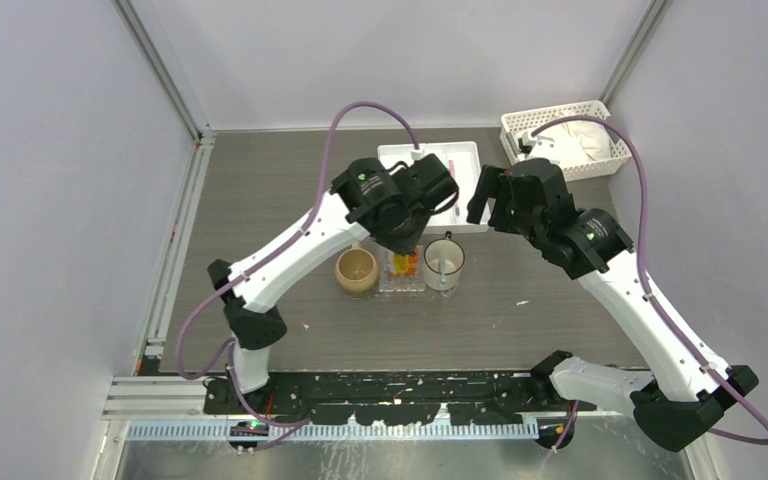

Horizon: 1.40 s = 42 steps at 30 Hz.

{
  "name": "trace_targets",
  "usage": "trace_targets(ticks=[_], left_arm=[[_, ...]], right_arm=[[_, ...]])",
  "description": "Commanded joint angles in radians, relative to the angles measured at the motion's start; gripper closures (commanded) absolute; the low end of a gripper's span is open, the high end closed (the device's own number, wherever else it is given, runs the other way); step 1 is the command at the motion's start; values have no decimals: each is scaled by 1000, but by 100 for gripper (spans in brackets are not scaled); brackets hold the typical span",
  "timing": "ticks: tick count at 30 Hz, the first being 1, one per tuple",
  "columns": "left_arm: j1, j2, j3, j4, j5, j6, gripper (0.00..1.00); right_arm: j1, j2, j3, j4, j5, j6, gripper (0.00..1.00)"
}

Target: Prepare toiletry sets of a toothbrush and toothpaste on the tray

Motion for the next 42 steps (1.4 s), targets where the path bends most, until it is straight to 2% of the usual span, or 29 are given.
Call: trace_targets(ticks=[1,6,13,26,37,42], left_arm=[[-5,62,94,-161,-55,61,99],[-3,112,122,-126,-72,105,99],[-3,104,56,-21,-47,132,99],[-12,106,25,67,32,132,99],[-23,122,15,114,43,138,99],[-24,110,-38,152,30,139,99]], right_arm=[[-34,-35,-24,10,-22,-26,12],[-79,-44,-62,28,-70,-29,12],[-103,-37,-97,52,-105,-30,12],[-115,-31,-141,76,-127,-29,12],[-122,-35,-159,83,-134,-30,12],[-126,-37,-175,92,-140,-32,12]])
